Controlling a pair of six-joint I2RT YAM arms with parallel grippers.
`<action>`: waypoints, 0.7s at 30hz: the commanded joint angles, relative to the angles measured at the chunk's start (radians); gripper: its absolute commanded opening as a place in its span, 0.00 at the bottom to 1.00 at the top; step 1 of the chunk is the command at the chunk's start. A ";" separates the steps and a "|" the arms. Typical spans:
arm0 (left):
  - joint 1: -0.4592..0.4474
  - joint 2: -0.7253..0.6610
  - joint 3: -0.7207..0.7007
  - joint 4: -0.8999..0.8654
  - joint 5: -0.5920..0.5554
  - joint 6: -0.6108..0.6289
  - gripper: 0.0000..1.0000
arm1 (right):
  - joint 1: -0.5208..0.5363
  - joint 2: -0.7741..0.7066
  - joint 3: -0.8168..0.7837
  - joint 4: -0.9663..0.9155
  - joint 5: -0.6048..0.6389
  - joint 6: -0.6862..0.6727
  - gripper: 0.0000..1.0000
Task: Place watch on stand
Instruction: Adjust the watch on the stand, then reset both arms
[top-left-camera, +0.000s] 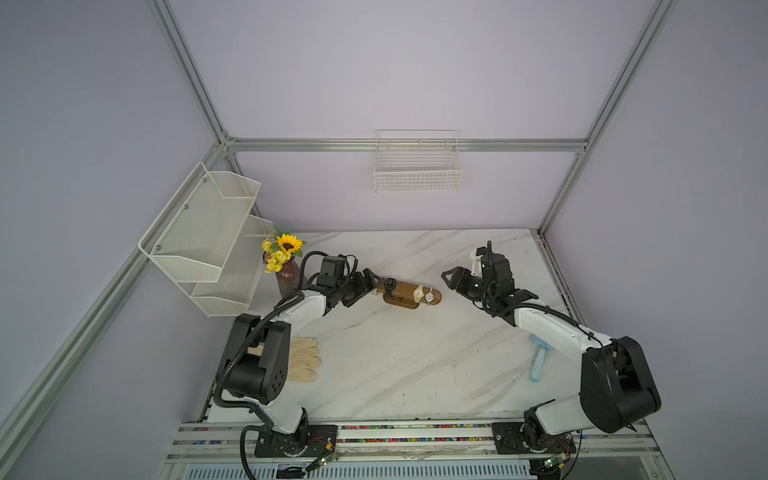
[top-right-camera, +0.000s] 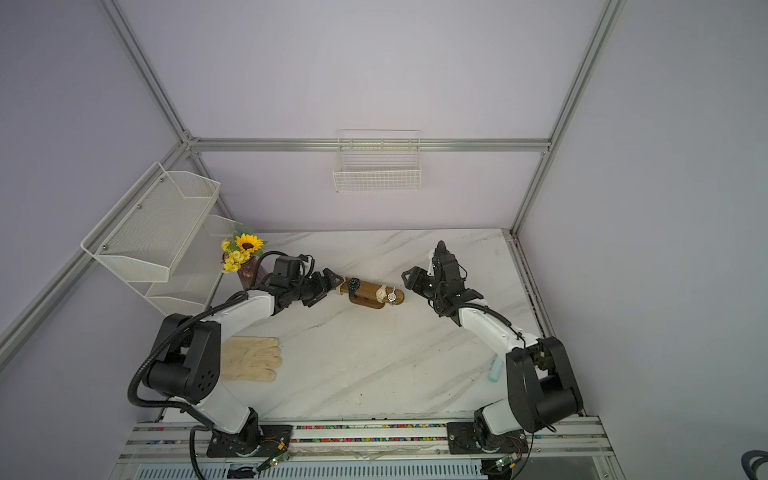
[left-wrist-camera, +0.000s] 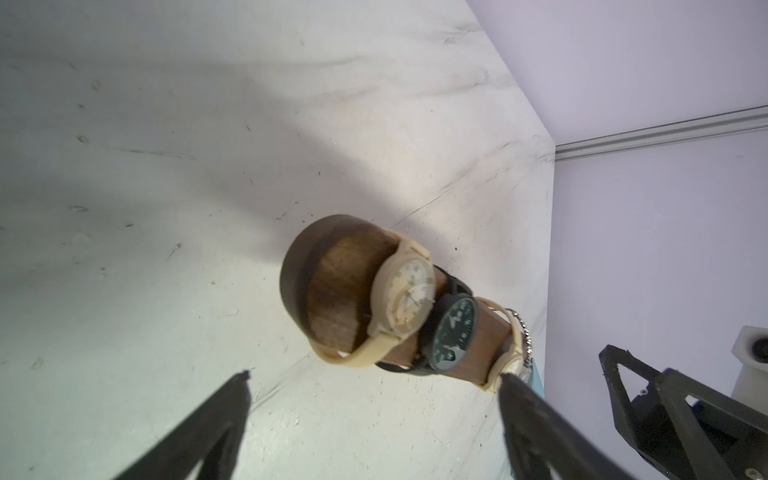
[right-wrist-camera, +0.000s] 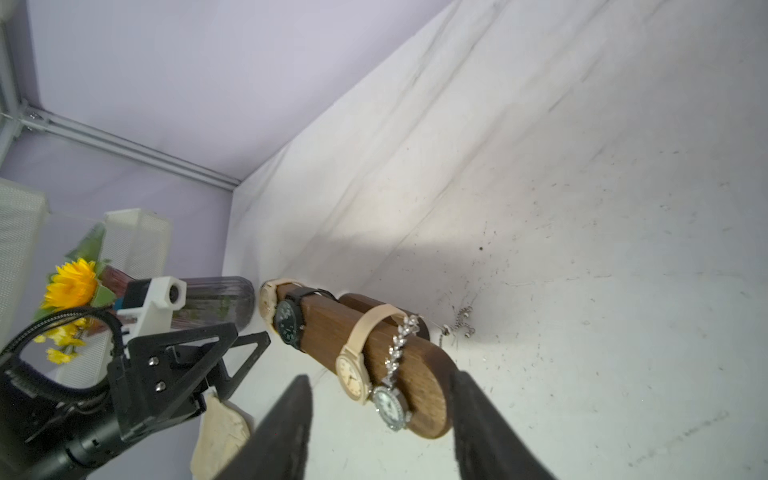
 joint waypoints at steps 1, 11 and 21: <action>-0.013 -0.136 -0.014 -0.040 -0.078 0.068 1.00 | -0.004 -0.090 0.030 -0.157 0.103 -0.092 0.97; -0.182 -0.495 -0.080 -0.178 -0.607 0.349 1.00 | 0.004 -0.154 -0.008 -0.212 0.577 -0.313 0.97; -0.134 -0.504 -0.394 0.234 -1.120 0.709 1.00 | -0.036 -0.074 -0.361 0.553 0.561 -0.710 0.97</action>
